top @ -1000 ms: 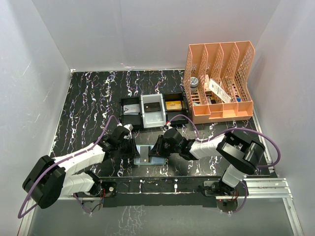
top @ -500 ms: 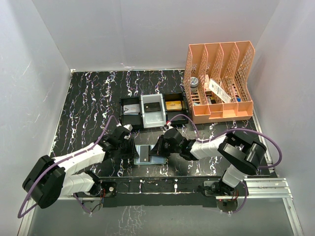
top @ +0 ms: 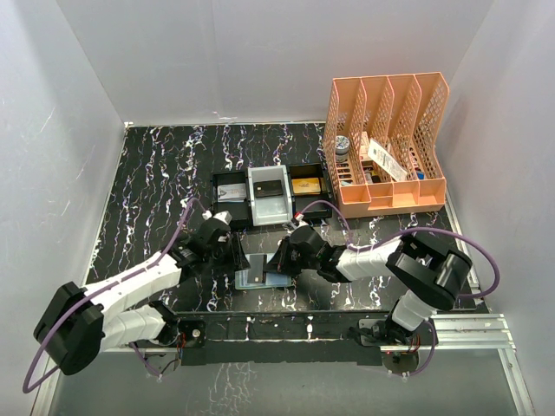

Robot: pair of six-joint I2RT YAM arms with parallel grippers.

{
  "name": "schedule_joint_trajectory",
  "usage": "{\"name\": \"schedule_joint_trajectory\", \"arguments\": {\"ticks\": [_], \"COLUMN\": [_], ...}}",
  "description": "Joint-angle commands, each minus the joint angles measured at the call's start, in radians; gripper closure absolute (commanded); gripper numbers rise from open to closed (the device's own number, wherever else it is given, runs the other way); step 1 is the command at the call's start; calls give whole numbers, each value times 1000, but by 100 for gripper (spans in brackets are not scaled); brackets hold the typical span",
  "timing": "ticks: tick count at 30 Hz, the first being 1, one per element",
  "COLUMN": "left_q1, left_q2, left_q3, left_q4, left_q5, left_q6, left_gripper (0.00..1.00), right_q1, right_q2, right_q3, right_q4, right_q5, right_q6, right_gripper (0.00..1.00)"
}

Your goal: Take the credit cards out of the card holder

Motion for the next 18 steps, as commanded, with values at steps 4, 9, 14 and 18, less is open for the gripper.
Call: {"name": "schedule_joint_trajectory", "arguments": {"ticks": [4,9,14,18], "left_q1": [-13,-22,-23,-24], "left_q2": [29,116,126,123], "left_q3": [17,18,-17,-22], "left_q4": [188,175,184,128], "left_q5": [177,137,99,42], "left_q6": [4,-12,-39,-36], "left_gripper": [59,66,68,70], "right_q1": [-4,-6,-8,-11], "right_q2": [44,35,11,6], "right_q3": [13,7,-4,8], "right_q4": [35,38,39,10], "right_q5": [-19,-14,-7,-12], "right_q6": [-17,-15,-23,-43], "right_gripper": [100,100,100,100]}}
